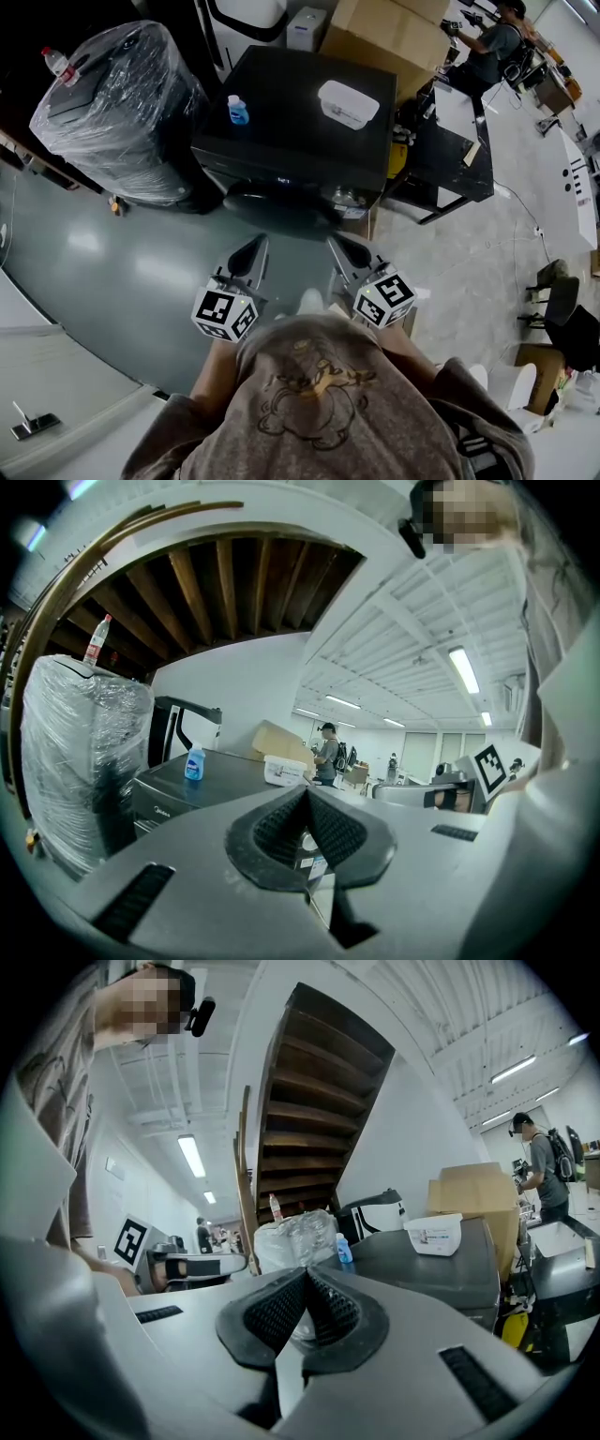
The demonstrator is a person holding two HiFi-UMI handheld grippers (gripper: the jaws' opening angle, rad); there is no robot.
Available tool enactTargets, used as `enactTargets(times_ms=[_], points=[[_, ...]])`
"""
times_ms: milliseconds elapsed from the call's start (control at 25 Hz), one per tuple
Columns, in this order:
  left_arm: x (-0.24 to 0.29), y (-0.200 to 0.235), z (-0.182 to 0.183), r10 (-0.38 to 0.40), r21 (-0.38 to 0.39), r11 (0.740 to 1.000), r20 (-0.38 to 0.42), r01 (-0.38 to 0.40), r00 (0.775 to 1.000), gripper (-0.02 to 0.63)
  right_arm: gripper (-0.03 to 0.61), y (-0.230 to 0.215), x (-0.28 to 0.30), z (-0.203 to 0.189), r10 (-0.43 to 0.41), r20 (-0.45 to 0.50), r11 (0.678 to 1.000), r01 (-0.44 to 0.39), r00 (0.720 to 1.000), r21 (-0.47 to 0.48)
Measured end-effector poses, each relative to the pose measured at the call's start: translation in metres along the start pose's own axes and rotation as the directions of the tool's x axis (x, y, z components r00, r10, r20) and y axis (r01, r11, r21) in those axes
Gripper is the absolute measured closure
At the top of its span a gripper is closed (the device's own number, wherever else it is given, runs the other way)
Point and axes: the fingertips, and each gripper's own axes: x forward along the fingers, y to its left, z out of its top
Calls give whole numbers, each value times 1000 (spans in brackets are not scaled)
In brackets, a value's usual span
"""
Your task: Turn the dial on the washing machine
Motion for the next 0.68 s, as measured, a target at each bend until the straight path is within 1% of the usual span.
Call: enactTargets(times_ms=[360,520,680], points=[[3,-7,0,-9,10,1000,-2,9,1000,621,577,6,5,-1,59,-27,998,-60,998,-25],[3,-7,-2,-4,6,1000,-3,4,1000,621,577,6,4,-3,64,-31,998,-65,997,-18],[2,0,-1,10,-2,1000,-1,-10,1000,621,578,11,10,-2,96,-42,995,-98,994,-33]])
